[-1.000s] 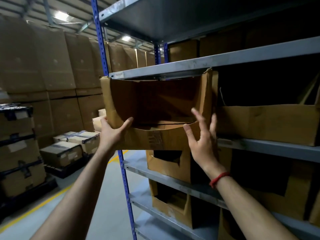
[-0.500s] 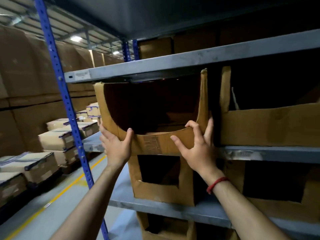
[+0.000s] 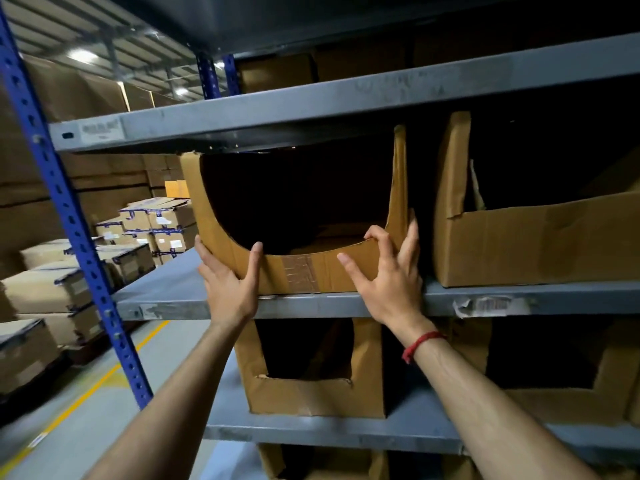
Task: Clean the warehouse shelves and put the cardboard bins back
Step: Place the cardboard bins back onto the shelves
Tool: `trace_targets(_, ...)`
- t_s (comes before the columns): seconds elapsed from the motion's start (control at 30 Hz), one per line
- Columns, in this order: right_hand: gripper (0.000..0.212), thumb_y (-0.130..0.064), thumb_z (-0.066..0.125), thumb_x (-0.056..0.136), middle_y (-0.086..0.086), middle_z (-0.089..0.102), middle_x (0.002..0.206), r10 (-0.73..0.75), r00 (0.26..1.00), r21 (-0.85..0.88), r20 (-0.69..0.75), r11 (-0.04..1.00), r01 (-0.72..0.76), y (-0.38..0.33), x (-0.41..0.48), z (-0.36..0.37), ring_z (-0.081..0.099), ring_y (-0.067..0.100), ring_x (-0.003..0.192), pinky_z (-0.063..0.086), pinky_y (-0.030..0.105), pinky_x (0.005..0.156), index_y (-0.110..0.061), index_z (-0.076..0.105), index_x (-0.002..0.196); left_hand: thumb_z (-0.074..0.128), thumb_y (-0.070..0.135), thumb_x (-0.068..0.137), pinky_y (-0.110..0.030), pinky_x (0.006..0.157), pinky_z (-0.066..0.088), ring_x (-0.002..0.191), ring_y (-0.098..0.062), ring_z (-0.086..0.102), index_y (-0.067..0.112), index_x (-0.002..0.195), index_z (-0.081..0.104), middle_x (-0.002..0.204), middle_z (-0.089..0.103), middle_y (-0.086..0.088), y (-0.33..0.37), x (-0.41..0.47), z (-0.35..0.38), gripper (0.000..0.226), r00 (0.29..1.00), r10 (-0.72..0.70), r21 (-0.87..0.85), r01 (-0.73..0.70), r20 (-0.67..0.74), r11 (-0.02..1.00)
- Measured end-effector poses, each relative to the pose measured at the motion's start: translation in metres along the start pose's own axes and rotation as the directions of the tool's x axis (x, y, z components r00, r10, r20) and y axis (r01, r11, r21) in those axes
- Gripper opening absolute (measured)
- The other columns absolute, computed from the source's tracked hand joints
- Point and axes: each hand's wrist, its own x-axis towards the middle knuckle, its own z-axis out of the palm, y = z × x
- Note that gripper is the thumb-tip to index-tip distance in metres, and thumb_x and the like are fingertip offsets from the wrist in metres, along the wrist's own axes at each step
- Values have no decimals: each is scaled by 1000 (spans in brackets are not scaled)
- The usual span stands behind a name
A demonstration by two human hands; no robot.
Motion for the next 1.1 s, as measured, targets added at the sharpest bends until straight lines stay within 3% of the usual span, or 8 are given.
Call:
trace_targets(0.1, 49, -70, 34, 92, 11, -3, 161, 52, 999, -58, -12, 997, -52, 1, 0, 4, 23, 41, 143, 39, 59, 105, -43, 34, 132, 40, 87, 80, -56, 109, 33, 131, -50, 40, 24, 156, -17, 151, 30, -20, -12, -4, 5, 115, 999, 45, 170, -48, 24, 984)
trace_targets(0.33, 57, -69, 29, 94, 12, -10, 162, 105, 994, -82, 34, 991, -102, 3, 3, 2, 30, 44, 141, 54, 58, 89, -51, 16, 147, 33, 90, 75, -57, 113, 28, 134, -46, 37, 14, 152, -27, 155, 25, -22, -20, 1, 6, 124, 989, 87, 290, -119, 121, 950)
trace_targets(0.43, 69, -68, 37, 94, 10, -23, 162, 54, 998, -100, 27, 994, -51, 6, 0, 1, 19, 46, 146, 52, 62, 91, -52, 3, 152, 27, 90, 77, -56, 117, 22, 143, -44, 26, 9, 153, -24, 163, 10, -20, -23, -9, 7, 123, 988, 87, 322, -123, 124, 939)
trace_targets(0.5, 76, -66, 45, 94, 10, -26, 162, -19, 1000, -81, 11, 997, 20, 7, -5, 0, 4, 43, 151, 45, 66, 100, -47, 4, 155, 21, 88, 81, -58, 122, 8, 153, -36, 4, 7, 155, -20, 165, -8, -19, -26, -29, 12, 117, 989, 87, 345, -124, 121, 930)
trace_targets(0.63, 77, -47, 64, 92, 17, -7, 164, -169, 985, -33, 15, 985, 170, 14, -40, -6, -4, 37, 152, 32, 66, 110, -31, 22, 154, 35, 72, 93, -66, 118, -4, 152, -27, -21, 24, 159, -13, 164, -26, -7, -29, -89, 30, 94, 985, 65, 274, -107, 159, 956)
trace_targets(0.77, 72, -34, 67, 93, 15, 7, 164, -284, 949, -29, 134, 956, 290, 39, -97, -19, 7, 33, 153, 27, 59, 117, -23, 29, 153, 51, 58, 96, -54, 117, -10, 151, -21, -23, 36, 158, -9, 163, -30, 4, -23, -145, 51, 89, 947, 155, 119, -194, 280, 974)
trace_targets(0.9, 71, -23, 67, 93, 9, 13, 165, -183, 971, 114, 156, 979, 166, 57, -145, -48, 15, 27, 152, 22, 32, 122, -19, 30, 153, 59, 43, 98, -54, 120, -5, 153, -17, -19, 36, 159, 0, 165, -20, 10, -20, -186, 78, 86, 884, 268, -30, -278, 383, 960)
trace_targets(1.1, 69, -17, 68, 92, 7, 22, 163, 26, 994, 93, 104, 995, -36, 89, -177, -103, 24, 20, 150, 28, 33, 120, -8, 34, 151, 60, 29, 99, -53, 125, 8, 154, -10, -3, 30, 160, 15, 167, 6, 10, -9, -236, 119, 76, 790, 296, -226, -203, 537, 953)
